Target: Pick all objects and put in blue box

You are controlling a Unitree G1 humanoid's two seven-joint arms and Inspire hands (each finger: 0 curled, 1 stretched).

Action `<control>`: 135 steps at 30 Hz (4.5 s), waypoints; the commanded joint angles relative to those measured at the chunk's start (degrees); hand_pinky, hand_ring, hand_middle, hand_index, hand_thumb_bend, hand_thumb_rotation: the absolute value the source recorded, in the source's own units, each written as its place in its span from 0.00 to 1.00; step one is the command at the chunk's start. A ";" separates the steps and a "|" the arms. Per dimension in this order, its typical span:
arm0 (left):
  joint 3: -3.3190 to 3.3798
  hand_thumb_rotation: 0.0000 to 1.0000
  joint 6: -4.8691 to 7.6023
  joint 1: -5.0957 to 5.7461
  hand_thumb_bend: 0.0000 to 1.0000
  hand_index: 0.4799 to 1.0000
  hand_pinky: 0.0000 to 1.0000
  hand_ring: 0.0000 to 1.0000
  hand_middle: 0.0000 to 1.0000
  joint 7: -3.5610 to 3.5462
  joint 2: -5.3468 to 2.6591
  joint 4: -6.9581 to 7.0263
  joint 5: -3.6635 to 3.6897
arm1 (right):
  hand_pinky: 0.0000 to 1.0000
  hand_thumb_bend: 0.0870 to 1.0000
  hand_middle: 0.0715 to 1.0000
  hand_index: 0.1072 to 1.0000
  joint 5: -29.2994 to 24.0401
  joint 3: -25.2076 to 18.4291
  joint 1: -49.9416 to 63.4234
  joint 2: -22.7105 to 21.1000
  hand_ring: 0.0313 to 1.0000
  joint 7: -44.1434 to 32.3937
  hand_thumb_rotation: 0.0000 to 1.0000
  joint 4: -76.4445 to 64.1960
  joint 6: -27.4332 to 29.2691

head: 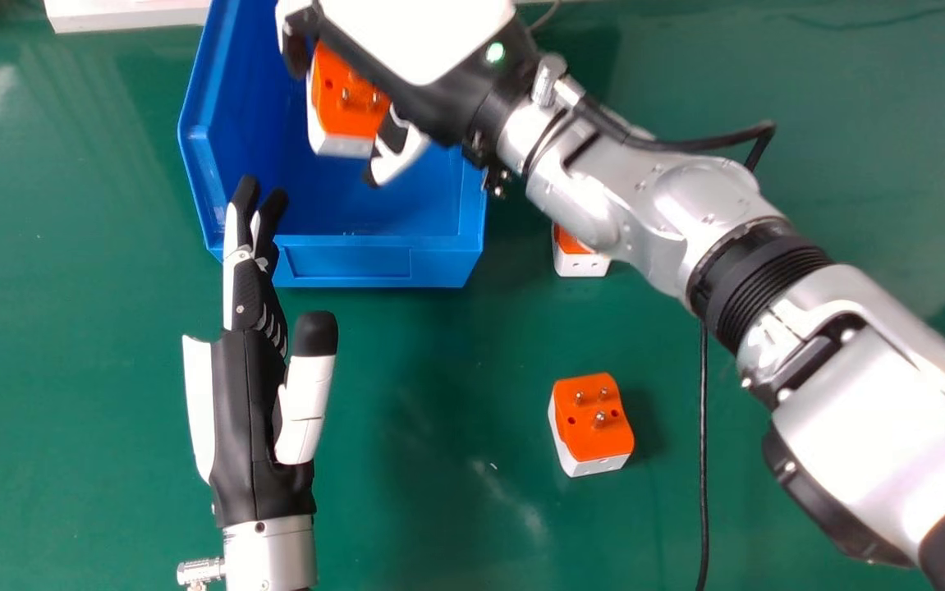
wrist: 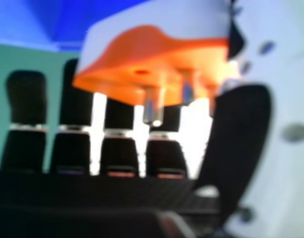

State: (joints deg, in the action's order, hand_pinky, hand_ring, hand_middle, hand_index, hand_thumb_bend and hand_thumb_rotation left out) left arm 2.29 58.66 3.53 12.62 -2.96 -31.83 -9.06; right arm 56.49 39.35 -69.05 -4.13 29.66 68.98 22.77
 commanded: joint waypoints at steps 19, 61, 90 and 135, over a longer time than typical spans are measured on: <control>-0.96 0.94 1.27 -0.24 0.90 0.93 0.99 0.98 0.95 0.58 -1.43 0.28 -0.57 | 0.30 0.45 0.47 0.48 0.23 3.84 -2.85 0.57 0.42 2.96 0.00 3.43 -4.26; -3.78 0.94 1.64 1.15 0.92 0.92 0.98 0.97 0.95 7.59 -2.59 0.29 -5.49 | 0.29 0.45 0.47 0.49 3.94 9.39 -3.65 2.58 0.42 9.59 0.00 8.94 -10.40; -4.17 0.94 1.70 0.62 0.92 0.91 0.98 0.96 0.95 8.13 -2.50 -0.03 -5.47 | 0.95 0.93 0.96 0.96 7.17 13.83 -4.94 3.90 0.96 1.09 0.23 8.75 -20.92; -3.99 0.94 2.84 0.64 0.91 0.90 0.99 0.96 0.95 5.01 -0.58 -1.86 -3.99 | 0.90 1.00 1.00 1.00 -19.06 -23.96 37.42 -16.64 1.00 -14.75 0.37 -71.65 -11.84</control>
State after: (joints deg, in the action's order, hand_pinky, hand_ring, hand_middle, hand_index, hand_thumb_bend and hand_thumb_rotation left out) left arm -1.33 59.98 4.06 17.87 -2.68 -34.17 -13.01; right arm 39.55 19.01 -32.48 -19.67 14.25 -0.03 9.83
